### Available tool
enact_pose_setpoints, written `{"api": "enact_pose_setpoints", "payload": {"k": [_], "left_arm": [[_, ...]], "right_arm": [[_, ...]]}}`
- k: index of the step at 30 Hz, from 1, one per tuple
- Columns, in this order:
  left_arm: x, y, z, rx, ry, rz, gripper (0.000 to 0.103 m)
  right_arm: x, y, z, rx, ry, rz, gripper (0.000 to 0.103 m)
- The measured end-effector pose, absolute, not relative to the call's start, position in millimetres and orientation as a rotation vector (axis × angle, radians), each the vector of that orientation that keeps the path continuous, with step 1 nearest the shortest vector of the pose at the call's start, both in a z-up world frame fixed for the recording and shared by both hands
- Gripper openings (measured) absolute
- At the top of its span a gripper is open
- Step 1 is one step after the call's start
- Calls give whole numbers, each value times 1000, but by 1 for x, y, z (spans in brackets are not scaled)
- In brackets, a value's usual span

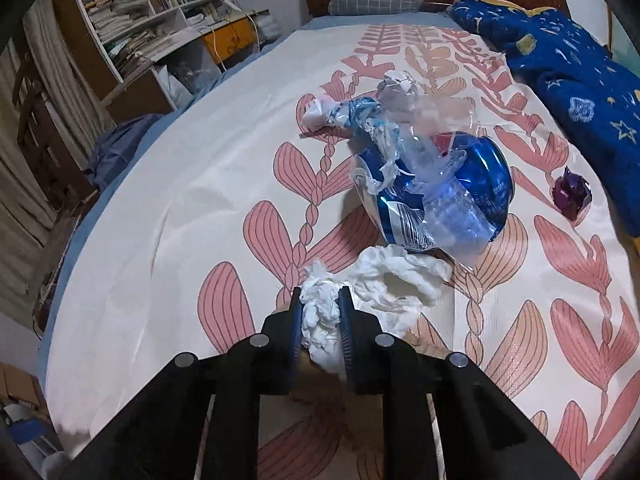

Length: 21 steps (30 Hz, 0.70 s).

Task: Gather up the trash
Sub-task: 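Grasp the crumpled white tissue with the right gripper, then grasp the brown cardboard piece with the left gripper while the right holds the tissue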

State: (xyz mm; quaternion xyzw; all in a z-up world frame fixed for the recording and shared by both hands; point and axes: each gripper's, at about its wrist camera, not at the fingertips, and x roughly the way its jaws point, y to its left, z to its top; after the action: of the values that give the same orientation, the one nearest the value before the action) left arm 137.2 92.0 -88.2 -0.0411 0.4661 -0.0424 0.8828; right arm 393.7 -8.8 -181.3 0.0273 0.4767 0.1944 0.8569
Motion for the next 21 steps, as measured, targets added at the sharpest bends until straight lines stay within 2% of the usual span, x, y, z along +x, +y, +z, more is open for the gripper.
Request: {"api": "enact_pose_setpoints", "payload": {"k": [5, 16, 21], "left_arm": [[138, 89, -90, -79, 971, -99, 83], [171, 41, -82, 24, 955, -212, 87], [223, -21, -95, 291, 954, -296, 87]], "right_arm": [[381, -27, -168, 102, 974, 421, 12], [291, -127, -80, 173, 847, 416, 12], [245, -183, -85, 198, 872, 361, 12]]}}
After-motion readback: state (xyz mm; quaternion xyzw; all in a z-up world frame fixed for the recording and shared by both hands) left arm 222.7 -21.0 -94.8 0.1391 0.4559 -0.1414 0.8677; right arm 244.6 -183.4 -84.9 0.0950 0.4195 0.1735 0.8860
